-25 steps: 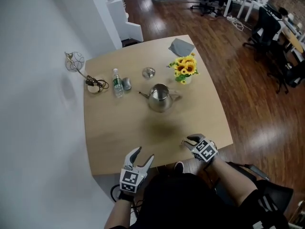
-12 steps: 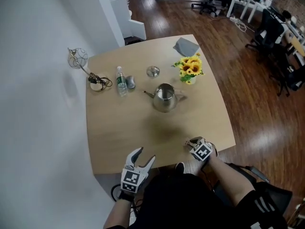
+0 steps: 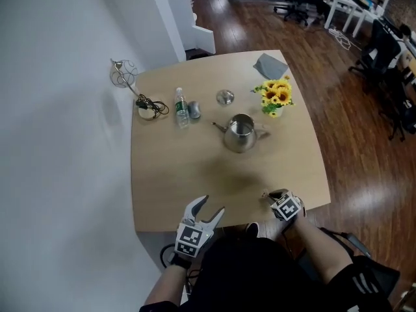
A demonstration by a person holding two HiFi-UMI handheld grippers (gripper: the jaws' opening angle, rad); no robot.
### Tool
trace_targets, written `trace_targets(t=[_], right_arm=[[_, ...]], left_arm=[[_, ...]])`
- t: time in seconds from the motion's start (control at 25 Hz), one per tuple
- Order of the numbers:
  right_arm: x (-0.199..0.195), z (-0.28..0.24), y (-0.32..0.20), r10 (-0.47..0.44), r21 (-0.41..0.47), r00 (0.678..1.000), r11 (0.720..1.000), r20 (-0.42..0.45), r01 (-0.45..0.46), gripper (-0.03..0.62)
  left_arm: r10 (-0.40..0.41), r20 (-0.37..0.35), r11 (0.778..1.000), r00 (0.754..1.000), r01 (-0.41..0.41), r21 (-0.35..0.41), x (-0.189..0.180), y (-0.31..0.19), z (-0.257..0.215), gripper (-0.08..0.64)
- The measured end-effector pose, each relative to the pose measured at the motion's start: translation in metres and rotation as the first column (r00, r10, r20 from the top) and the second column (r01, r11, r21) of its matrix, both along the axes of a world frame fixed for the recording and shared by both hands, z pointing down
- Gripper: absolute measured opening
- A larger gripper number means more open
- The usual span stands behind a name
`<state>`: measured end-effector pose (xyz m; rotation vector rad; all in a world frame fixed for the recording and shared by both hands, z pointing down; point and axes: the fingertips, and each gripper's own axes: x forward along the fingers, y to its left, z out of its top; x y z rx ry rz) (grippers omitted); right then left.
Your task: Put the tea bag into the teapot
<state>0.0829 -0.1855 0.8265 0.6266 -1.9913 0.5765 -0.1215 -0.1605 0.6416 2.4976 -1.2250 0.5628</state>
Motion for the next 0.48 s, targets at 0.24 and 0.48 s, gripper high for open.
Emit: trace_targets(t=[0.24, 0.48], right_arm=[[0.004, 0.010, -0.002, 0.009, 0.009, 1.000, 1.000, -0.028, -0.008, 0.009], [-0.011, -0.025, -0.030, 0.045, 0.087, 0.997, 0.995, 0.060, -0.050, 0.008]], left_arm=[[-0.009, 0.007, 1.000, 1.000, 0.009, 0.003, -0.002, 0.001, -0.005, 0.258], [-0.035, 0.009, 0.999, 0.999, 0.035, 0.011, -0.013, 0.000, -0.007, 0.258]])
